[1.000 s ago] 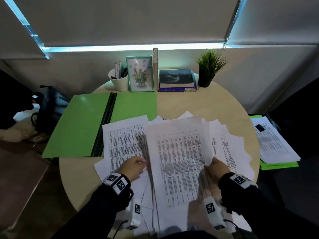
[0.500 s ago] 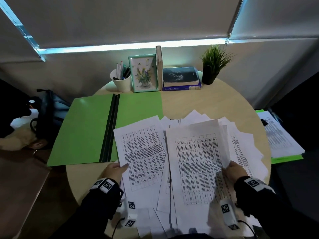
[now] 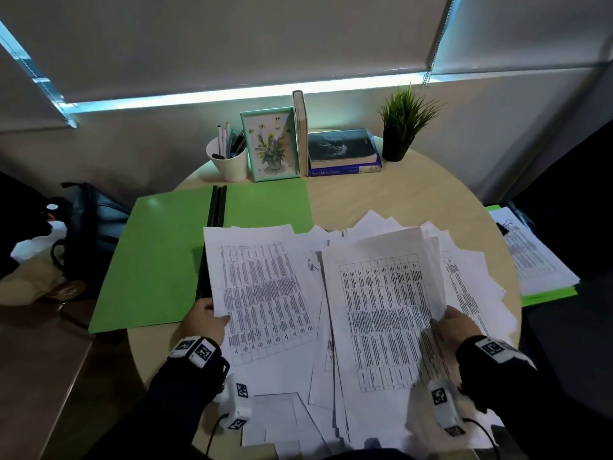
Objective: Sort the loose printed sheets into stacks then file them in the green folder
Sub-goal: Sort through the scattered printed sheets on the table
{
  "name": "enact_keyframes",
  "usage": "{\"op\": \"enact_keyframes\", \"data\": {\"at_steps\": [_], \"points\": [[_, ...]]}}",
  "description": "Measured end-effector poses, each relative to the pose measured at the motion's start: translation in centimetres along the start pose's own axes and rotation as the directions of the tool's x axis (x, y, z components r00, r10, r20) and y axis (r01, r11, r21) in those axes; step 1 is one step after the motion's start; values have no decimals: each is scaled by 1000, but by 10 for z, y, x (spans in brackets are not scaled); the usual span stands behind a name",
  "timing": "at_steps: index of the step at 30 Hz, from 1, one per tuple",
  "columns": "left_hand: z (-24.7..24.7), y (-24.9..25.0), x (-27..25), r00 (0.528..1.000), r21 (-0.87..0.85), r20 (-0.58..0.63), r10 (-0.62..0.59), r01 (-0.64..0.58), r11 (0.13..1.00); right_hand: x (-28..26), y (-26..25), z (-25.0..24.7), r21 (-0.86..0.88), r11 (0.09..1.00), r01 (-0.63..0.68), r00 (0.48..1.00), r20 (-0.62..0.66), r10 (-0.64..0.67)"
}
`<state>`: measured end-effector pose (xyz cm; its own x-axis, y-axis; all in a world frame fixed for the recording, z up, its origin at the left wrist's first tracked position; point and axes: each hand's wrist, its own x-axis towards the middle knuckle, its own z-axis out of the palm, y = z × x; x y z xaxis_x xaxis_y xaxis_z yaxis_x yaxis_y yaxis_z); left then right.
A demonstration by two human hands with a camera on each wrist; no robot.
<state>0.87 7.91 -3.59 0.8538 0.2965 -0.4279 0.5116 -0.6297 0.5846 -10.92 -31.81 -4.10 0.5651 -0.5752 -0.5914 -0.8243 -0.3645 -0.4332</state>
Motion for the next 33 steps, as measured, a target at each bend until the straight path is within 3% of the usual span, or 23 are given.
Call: {"op": "enact_keyframes", "data": {"at_steps": [3, 6, 15, 22, 27, 30, 33], "points": [[-5, -11, 8, 993, 37, 79, -89, 87, 996, -1, 0, 0, 15, 1000, 3, 1000, 6, -4], [-1, -23, 9, 981, -67, 135, -136, 146, 987, -1, 1, 0, 23, 1000, 5, 1000, 3, -5], [-12, -9, -1, 1000, -38, -4, -10, 10, 999, 0, 1, 1, 8, 1000, 12, 1000, -15, -12], [-55, 46, -16, 977, -195, -145, 155, -182, 964, 0, 0, -1, -57, 998, 23, 1000, 1, -23], [-75, 98, -37, 907, -313, -232, 351, -411, 856, -3, -2, -3, -95, 995, 29, 1000, 5, -28], [-75, 126, -61, 855, -364, -189, 482, -518, 774, -3, -2, -3, -99, 995, 33, 999, 15, -31], [-65, 143, -83, 828, -477, -85, 555, -523, 707, -6, -3, -6, -90, 995, 34, 999, 15, -33]]}}
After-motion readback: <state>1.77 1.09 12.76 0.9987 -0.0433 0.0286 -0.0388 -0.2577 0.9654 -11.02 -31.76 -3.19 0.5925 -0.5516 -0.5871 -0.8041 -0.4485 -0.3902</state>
